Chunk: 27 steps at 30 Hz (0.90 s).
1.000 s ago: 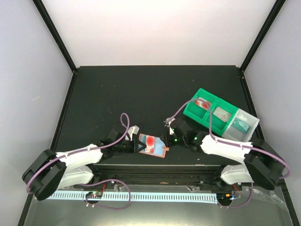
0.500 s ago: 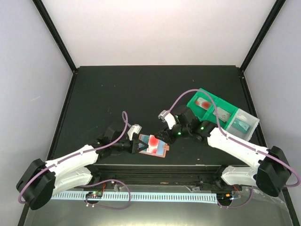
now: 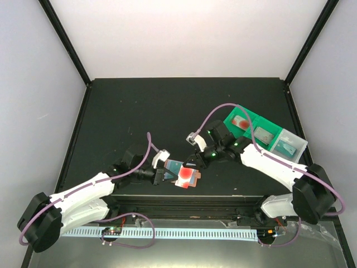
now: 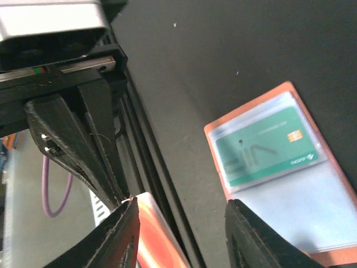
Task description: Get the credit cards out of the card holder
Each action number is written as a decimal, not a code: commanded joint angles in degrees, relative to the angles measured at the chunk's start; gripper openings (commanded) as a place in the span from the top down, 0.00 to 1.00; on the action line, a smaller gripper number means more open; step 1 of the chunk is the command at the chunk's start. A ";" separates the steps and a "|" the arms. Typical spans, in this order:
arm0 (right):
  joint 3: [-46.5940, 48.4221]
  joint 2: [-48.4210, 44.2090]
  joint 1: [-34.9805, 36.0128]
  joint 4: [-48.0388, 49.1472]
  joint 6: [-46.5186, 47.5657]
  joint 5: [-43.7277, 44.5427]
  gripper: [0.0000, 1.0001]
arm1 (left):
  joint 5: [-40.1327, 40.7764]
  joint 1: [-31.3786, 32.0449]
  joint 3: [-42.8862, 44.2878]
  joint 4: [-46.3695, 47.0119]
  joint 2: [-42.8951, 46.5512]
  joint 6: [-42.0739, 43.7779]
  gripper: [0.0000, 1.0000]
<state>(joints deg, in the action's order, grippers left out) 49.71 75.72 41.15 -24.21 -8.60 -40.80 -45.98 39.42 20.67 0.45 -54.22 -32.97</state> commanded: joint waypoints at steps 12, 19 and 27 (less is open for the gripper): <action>-1.36 -0.38 -0.21 2.90 -0.52 -13.62 0.99 | -4.42 -0.30 1.37 1.93 1.93 1.92 0.98; -3.66 -2.20 -0.19 6.28 -6.23 -9.12 0.99 | 13.37 -0.31 5.04 -9.91 4.35 2.79 0.39; -3.72 -4.24 -2.40 8.03 -12.85 2.16 0.99 | 29.29 -0.25 8.08 -20.73 5.79 4.65 0.01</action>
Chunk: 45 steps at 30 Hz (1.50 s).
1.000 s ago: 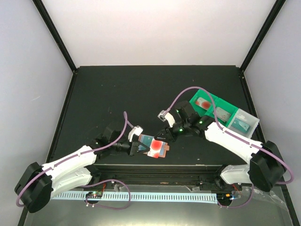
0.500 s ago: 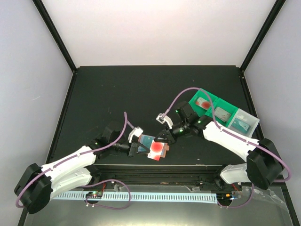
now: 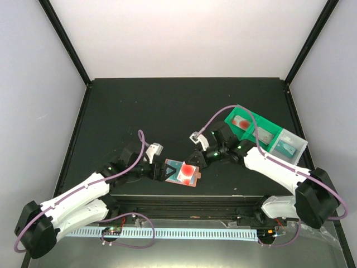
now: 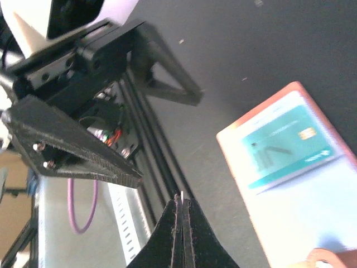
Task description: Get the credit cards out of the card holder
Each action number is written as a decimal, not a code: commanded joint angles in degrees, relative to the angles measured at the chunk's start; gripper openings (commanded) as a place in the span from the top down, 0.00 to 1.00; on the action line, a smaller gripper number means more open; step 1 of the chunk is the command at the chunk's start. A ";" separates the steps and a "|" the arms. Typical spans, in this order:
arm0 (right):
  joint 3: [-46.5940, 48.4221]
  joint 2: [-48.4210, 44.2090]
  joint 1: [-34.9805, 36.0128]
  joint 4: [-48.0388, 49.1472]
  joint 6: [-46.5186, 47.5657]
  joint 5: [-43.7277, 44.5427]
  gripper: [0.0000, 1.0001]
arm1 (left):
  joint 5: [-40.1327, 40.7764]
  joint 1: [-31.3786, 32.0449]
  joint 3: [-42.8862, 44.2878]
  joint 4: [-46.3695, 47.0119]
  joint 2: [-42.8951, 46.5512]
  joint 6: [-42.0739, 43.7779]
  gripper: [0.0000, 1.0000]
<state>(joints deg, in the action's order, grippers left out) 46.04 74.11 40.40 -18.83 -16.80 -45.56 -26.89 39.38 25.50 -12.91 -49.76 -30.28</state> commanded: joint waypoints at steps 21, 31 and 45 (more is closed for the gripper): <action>4.30 -7.61 -23.86 9.00 -16.70 17.62 0.99 | 41.60 4.22 11.85 -20.18 -4.72 0.62 0.01; 9.77 -3.05 -34.12 8.53 -16.91 24.43 0.99 | 43.12 6.85 15.05 -17.84 -13.47 1.48 0.01; 7.43 5.76 -37.94 18.44 -18.61 41.23 0.99 | 27.18 5.12 11.24 -3.76 -19.42 4.03 0.01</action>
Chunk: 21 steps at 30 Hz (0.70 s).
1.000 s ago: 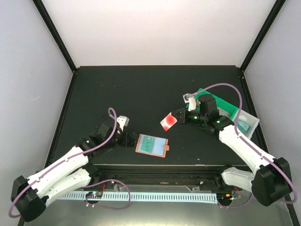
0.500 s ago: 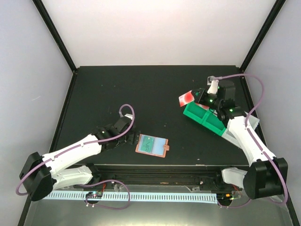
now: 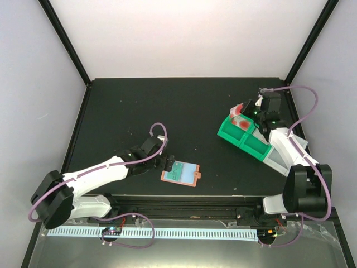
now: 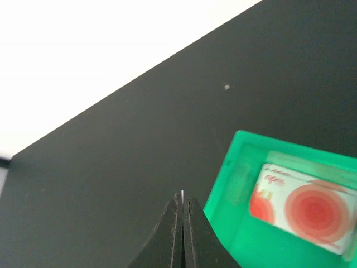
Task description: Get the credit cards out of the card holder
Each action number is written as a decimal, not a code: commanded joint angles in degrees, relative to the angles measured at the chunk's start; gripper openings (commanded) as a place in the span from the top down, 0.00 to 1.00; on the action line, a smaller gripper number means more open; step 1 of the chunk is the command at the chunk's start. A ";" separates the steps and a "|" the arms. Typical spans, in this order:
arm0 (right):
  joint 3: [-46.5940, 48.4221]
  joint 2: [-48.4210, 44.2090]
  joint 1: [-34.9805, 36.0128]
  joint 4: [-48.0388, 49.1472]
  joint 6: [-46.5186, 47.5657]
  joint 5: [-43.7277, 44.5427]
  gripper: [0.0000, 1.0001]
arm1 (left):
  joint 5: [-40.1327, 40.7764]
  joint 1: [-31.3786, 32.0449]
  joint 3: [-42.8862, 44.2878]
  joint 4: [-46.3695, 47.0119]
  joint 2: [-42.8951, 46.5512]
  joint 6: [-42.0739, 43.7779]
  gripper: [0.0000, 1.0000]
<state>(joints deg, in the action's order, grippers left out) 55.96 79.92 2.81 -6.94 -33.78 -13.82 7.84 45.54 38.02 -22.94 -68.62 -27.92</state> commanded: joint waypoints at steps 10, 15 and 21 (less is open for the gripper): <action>-7.38 2.71 -0.35 14.94 -7.93 15.89 0.99 | -13.10 -4.42 -3.39 9.25 0.46 3.75 0.01; -9.85 5.73 -0.35 20.41 -10.31 16.70 0.99 | -16.57 -6.34 -6.07 12.47 2.76 2.57 0.01; -13.48 8.08 -0.38 28.49 -14.33 18.94 0.99 | -20.26 -8.79 -7.90 13.77 2.83 1.49 0.01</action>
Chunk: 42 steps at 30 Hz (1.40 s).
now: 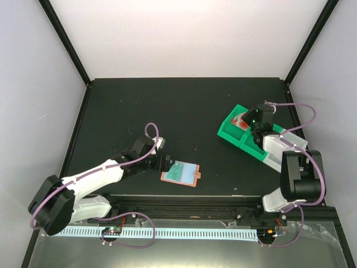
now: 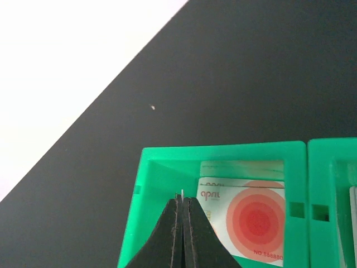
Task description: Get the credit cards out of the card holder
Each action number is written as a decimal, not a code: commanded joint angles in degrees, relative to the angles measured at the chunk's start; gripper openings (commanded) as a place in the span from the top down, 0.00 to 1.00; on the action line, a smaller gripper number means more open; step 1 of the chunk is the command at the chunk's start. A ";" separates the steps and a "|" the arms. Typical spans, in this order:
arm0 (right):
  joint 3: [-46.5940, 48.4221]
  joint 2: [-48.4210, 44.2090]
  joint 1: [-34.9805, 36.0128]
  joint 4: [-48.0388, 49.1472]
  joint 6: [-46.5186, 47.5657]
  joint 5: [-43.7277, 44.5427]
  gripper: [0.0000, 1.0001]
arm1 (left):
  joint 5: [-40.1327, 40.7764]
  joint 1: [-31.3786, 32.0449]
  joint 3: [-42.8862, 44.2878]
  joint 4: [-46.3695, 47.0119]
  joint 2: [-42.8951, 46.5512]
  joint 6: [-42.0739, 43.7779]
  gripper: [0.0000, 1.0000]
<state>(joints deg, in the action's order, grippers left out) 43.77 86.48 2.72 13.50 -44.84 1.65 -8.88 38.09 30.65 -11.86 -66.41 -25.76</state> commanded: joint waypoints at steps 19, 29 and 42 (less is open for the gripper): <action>-2.44 13.31 -0.09 19.87 -6.77 3.74 0.94 | -10.12 -5.23 -2.46 4.06 -0.46 -1.80 0.01; -1.68 10.64 -0.09 14.61 -5.48 5.65 0.73 | -11.14 -5.37 -1.96 2.75 -1.11 -1.59 0.01; 3.02 1.54 -0.10 -1.48 0.67 -3.75 0.60 | -10.22 -5.38 -3.05 1.06 -1.14 -1.27 0.12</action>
<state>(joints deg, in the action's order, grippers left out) 43.97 91.74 2.74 18.44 -48.29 2.68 -19.33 33.06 27.73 -9.85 -67.64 -27.22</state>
